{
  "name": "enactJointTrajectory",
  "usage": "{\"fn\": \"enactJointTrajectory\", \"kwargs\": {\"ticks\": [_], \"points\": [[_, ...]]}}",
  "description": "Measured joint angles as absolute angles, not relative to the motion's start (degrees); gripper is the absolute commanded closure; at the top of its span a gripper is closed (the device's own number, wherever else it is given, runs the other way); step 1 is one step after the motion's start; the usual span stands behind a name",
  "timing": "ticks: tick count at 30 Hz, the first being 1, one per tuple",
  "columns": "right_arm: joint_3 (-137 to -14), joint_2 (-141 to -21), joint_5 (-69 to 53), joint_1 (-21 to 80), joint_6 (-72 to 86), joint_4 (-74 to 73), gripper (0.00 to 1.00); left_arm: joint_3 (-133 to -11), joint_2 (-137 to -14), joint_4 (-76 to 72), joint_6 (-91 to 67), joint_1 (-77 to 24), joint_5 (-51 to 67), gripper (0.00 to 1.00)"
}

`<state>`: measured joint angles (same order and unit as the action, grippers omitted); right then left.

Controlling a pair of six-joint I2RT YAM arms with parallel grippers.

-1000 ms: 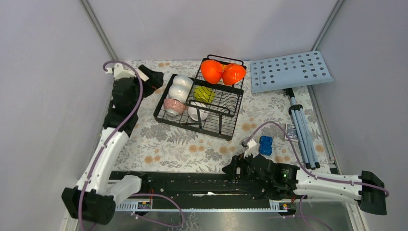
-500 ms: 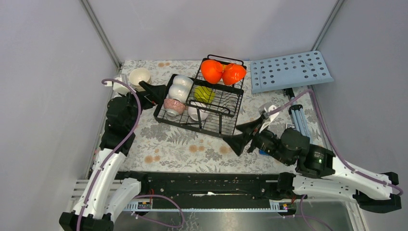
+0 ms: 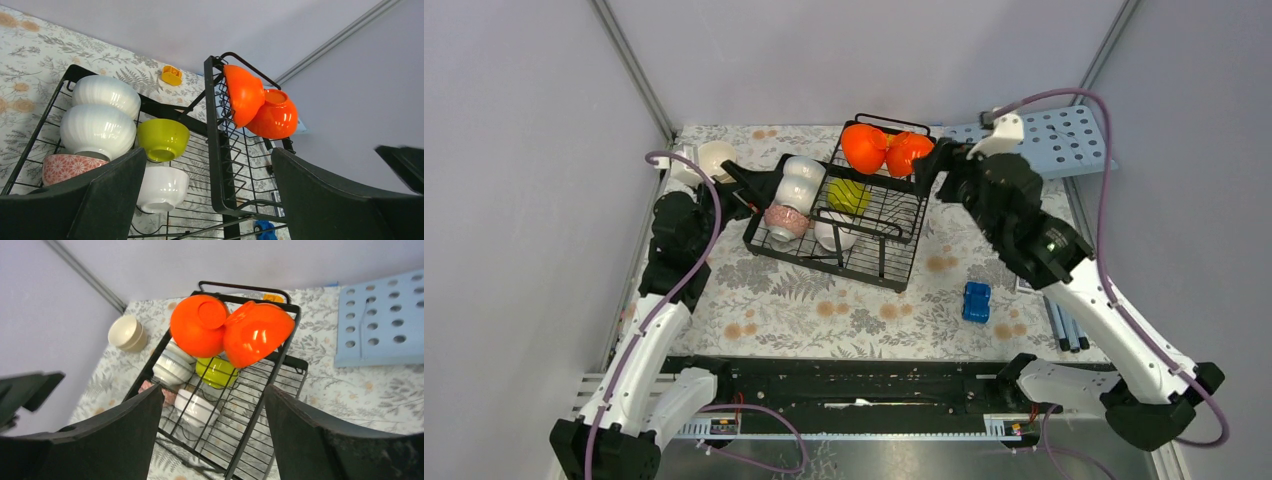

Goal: Unload the bowls from the dish rack
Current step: Pick up the bowl from the dish rack.

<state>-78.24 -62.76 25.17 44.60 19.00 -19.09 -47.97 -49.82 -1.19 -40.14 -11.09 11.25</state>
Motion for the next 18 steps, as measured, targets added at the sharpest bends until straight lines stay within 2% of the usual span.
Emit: {"fn": "enactJointTrajectory", "kwargs": {"ticks": [4, 8, 13, 18], "points": [[-72.0, -61.8, 14.6, 28.1, 28.8, -14.1, 0.23, -45.9, -48.1, -3.1, -40.6, -11.1, 11.6, 0.01], [-57.3, -58.5, 3.6, 15.3, 41.7, -1.5, 0.18, -41.6, -45.3, -4.1, -40.6, -11.1, 11.7, 0.01], [-44.8, -59.8, -7.7, 8.7, 55.7, 13.7, 0.16, -38.2, -43.6, -3.8, -40.9, -11.1, 11.8, 0.01], [-41.1, -64.4, -13.7, 7.7, 66.1, 30.3, 0.20, -38.0, -42.9, -2.9, -41.0, -11.2, 11.6, 0.01]]}}
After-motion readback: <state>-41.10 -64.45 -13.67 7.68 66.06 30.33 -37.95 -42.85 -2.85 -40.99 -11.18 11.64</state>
